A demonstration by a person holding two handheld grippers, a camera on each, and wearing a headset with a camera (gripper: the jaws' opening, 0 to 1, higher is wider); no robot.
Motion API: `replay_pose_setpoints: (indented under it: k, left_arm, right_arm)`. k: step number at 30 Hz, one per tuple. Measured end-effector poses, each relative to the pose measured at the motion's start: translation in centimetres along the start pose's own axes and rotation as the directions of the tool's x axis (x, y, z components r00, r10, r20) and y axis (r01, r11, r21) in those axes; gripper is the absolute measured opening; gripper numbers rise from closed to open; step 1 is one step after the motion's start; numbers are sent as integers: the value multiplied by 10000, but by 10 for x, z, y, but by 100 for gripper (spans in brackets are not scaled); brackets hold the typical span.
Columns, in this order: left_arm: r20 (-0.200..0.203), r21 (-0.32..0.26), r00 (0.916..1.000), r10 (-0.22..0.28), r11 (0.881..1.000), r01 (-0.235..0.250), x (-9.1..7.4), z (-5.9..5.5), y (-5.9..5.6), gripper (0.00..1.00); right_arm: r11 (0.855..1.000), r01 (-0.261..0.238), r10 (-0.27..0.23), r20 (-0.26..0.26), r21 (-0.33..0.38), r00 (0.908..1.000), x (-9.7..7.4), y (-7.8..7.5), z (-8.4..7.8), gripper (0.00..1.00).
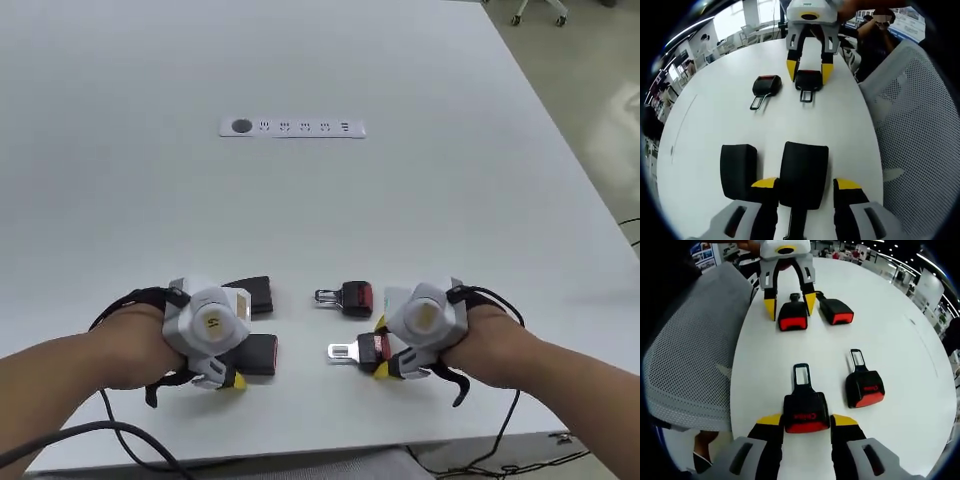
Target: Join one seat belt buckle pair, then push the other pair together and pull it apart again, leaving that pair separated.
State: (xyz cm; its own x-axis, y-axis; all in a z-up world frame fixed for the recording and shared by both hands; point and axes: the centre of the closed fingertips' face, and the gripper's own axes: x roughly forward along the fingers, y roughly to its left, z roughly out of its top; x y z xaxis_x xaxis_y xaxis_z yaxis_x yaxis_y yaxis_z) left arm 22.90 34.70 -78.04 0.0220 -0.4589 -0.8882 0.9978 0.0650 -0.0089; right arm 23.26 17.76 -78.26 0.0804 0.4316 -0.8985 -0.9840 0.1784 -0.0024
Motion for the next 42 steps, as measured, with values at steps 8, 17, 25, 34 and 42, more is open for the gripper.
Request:
replay_pose_setpoints:
  k: [8, 17, 25, 34, 42]
  left_arm:
    - [117, -290, 9999, 100, 9995, -96, 0, -2, -4, 36]
    - [185, -574, 9996, 233, 9981, -222, 1, -3, -4, 34]
    - [56, -521, 9998, 197, 9985, -194, 1, -3, -4, 34]
    - [-90, -469, 9999, 132, 9988, -137, 0, -2, -5, 34]
    - [-257, -145, 9997, 41, 9999, -44, 0, -2, -5, 34]
  right_arm:
    - [10000, 42, -41, -156, 67, 9999, 0, 0, 0, 33]
    - [9999, 12, -14, -258, -100, 9997, 2, -1, -1, 32]
    - [9977, -251, 245, -102, -626, 9996, 3, 0, 2, 32]
    - [9991, -158, 148, -247, -383, 9996, 4, 2, 4, 32]
    - [9990, -212, 214, 31, -394, 9998, 9, 6, 21, 32]
